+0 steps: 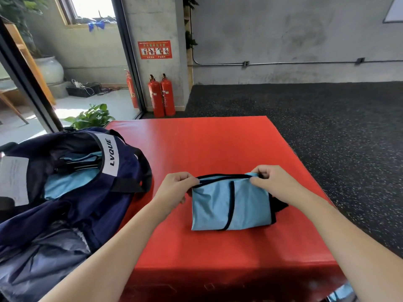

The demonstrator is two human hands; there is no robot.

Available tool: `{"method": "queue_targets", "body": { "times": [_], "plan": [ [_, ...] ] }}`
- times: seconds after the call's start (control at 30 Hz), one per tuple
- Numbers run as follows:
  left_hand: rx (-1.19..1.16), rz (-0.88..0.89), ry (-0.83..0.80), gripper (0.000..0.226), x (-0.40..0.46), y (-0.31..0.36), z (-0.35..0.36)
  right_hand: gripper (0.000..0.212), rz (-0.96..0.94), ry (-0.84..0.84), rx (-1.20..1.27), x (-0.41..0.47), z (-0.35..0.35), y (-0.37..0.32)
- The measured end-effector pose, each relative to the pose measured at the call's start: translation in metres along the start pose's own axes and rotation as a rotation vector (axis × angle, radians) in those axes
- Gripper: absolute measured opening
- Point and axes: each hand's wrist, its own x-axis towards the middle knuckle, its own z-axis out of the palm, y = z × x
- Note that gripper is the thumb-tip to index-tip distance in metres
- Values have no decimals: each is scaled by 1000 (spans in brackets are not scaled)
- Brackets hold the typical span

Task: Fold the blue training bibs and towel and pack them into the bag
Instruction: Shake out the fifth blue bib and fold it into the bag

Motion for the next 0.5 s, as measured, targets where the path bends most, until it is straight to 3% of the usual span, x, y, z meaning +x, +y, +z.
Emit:
{"method": "queue_targets", "body": {
  "times": [0.27,0.5],
  "plan": [
    [60,-99,250,32,47,-27,21,9,6,-3,-195,55,13,20],
    [172,-113,212,49,31,-39,42,10,25,-45,-392,76,21,40]
  ]
}}
